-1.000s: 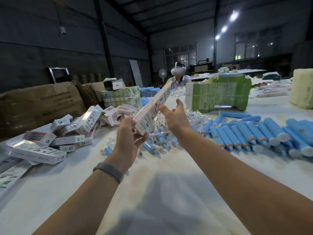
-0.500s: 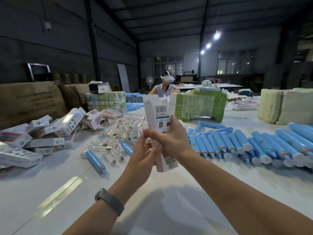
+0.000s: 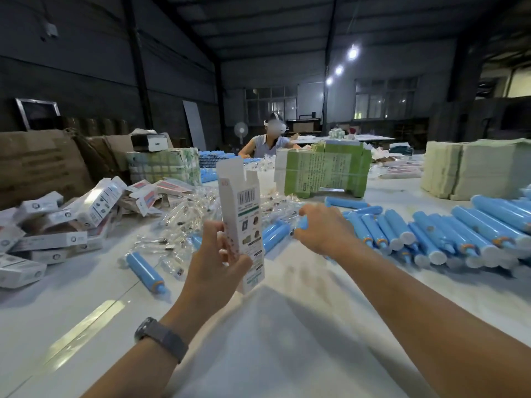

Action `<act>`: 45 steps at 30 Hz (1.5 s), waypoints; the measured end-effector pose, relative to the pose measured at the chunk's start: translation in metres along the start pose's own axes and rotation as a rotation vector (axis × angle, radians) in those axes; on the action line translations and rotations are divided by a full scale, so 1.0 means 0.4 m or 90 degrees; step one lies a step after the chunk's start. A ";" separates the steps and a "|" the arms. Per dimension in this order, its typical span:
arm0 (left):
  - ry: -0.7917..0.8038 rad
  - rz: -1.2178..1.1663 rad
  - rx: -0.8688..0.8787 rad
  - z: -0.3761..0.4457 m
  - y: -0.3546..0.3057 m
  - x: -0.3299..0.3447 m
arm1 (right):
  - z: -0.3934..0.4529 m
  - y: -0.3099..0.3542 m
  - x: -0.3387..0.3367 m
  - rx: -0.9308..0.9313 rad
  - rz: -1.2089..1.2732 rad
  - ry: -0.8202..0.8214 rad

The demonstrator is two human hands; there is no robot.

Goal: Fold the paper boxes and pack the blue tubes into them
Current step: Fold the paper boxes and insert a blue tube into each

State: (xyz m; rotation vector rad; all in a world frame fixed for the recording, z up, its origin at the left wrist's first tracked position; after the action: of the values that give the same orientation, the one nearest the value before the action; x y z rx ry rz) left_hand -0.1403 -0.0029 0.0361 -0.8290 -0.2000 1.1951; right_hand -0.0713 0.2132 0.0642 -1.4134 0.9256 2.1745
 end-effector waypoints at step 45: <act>-0.090 0.233 0.066 0.011 -0.008 -0.052 | -0.142 0.092 -0.403 -0.216 0.844 -0.302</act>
State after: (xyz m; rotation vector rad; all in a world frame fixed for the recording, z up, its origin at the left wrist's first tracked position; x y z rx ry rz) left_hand -0.1482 -0.0196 0.0470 -0.7077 -0.1020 1.5969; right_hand 0.0098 0.1525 0.2066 -0.1574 1.5789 3.4735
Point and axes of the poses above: each hand's wrist, its own z-axis towards the middle knuckle, its own x-axis out of the palm, y = z × x, the point moved 9 cm from there along z, towards the middle knuckle, and after that the axes turned 11 degrees about x, right-handed, at the moved point
